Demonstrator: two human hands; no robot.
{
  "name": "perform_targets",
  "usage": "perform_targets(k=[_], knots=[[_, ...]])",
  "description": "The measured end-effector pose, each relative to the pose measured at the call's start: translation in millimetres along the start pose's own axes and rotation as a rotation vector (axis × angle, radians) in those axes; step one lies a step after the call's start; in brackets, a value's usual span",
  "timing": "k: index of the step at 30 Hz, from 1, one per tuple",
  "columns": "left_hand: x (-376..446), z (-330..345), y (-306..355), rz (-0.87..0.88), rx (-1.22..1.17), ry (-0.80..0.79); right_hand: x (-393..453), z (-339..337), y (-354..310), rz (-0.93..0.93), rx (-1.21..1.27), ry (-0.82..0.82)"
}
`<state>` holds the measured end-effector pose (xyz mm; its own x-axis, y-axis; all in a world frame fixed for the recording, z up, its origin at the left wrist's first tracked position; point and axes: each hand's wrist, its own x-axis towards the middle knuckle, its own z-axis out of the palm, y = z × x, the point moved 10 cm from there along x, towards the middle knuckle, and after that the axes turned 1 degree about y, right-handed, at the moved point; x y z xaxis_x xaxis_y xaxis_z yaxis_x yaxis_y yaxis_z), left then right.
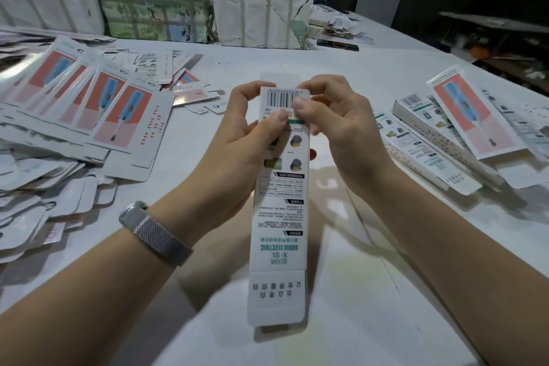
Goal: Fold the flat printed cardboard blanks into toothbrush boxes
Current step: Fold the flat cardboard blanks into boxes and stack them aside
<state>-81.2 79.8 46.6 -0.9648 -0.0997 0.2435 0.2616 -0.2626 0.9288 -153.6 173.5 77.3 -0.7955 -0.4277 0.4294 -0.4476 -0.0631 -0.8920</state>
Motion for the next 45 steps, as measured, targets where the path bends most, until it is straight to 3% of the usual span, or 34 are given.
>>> perform_targets(k=[7, 14, 22, 28, 40, 45], knots=[[-2, 5, -2, -0.051, 0.011, -0.053, 1, 1, 5, 0.081, 0.306, -0.039], [0, 1, -9, -0.042, -0.006, -0.019, -1, 4, 1, 0.071, 0.454, -0.07], [-3, 7, -12, -0.061, 0.036, -0.043, 4, -1, 5, 0.148, 0.369, -0.084], [-7, 13, -13, -0.092, 0.054, -0.081, 2, 6, 18, 0.278, 0.178, -0.24], [-8, 20, -14, -0.112, 0.017, -0.176, 8, -16, 2, 0.101, 0.036, -0.062], [-9, 21, -15, -0.128, 0.022, -0.191, 9, -18, 0, 0.105, -0.018, -0.156]])
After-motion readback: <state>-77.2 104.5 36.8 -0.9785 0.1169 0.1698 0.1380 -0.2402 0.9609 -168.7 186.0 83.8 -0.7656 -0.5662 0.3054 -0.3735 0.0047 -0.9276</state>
